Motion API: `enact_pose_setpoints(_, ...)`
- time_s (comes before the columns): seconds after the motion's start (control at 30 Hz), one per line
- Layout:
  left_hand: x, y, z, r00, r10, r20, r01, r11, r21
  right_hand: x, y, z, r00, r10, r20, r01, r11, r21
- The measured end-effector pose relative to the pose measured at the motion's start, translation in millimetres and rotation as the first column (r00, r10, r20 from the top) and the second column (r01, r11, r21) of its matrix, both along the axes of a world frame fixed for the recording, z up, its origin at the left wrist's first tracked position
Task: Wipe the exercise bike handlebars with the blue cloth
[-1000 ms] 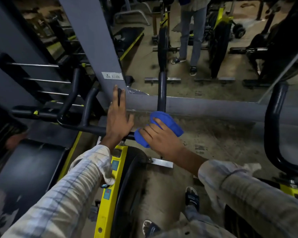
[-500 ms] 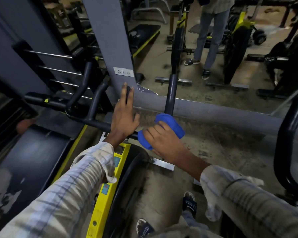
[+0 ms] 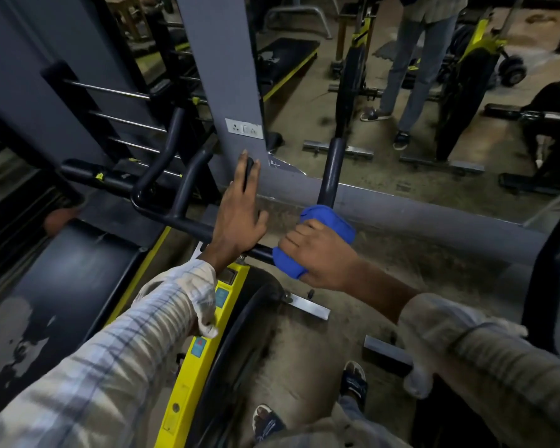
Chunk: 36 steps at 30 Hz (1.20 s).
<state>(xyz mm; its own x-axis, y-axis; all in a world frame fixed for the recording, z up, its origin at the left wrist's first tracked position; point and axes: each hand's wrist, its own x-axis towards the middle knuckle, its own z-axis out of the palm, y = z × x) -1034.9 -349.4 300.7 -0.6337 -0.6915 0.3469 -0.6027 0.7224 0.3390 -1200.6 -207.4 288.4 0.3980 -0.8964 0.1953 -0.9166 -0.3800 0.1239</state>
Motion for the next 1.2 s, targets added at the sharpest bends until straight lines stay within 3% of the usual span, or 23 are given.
enact_pose_setpoints(0.1, -0.4, 2.0, 1.9, 1.000, 0.014, 0.003, -0.014, 1.000, 0.001, -28.8, -3.4, 5.6, 0.992, 0.126, -0.007, -0.126, 0.991, 0.050)
enact_pose_setpoints(0.2, -1.0, 2.8, 2.0, 1.000, 0.023, 0.005, -0.023, 1.000, -0.001, -34.2, -3.2, 9.6, 0.992, 0.121, 0.037, -0.124, 0.990, 0.066)
enact_pose_setpoints(0.47, -0.1, -0.2, -0.1, 1.000, 0.010, 0.007, -0.010, 1.000, -0.004, 33.1, -3.0, -20.8, 0.977, -0.211, 0.016, 0.211, 0.974, -0.076)
enact_pose_setpoints(0.57, -0.2, 0.6, -0.2, 1.000, 0.010, 0.010, -0.010, 1.000, -0.012, 14.1, -5.4, -15.2, 0.998, -0.055, -0.011, 0.054, 0.991, -0.125)
enact_pose_setpoints(0.7, -0.3, 1.0, 0.2, 1.000, 0.022, 0.008, -0.022, 1.000, -0.009, -32.4, -4.6, 3.7, 0.995, 0.100, 0.001, -0.100, 0.994, -0.041)
enact_pose_setpoints(0.8, -0.5, 1.2, -0.5, 1.000, 0.022, 0.007, -0.022, 1.000, -0.007, -43.7, -12.4, 7.8, 0.997, 0.059, 0.039, -0.058, 0.998, -0.020)
enact_pose_setpoints(0.9, -0.3, 1.4, -0.2, 1.000, 0.024, 0.000, -0.024, 1.000, 0.001, -48.3, -17.3, 10.2, 0.994, -0.092, 0.066, 0.094, 0.995, -0.017)
enact_pose_setpoints(1.03, -0.2, 1.9, 0.7, 1.000, 0.023, -0.006, -0.022, 1.000, 0.017, -26.8, -10.5, -0.3, 0.888, -0.319, 0.332, 0.339, 0.941, -0.002)
enact_pose_setpoints(1.2, -0.5, 4.5, 3.7, 1.000, 0.030, -0.006, -0.029, 1.000, 0.010, 20.1, -7.2, -9.5, 0.582, -0.560, 0.589, 0.584, 0.792, 0.177)
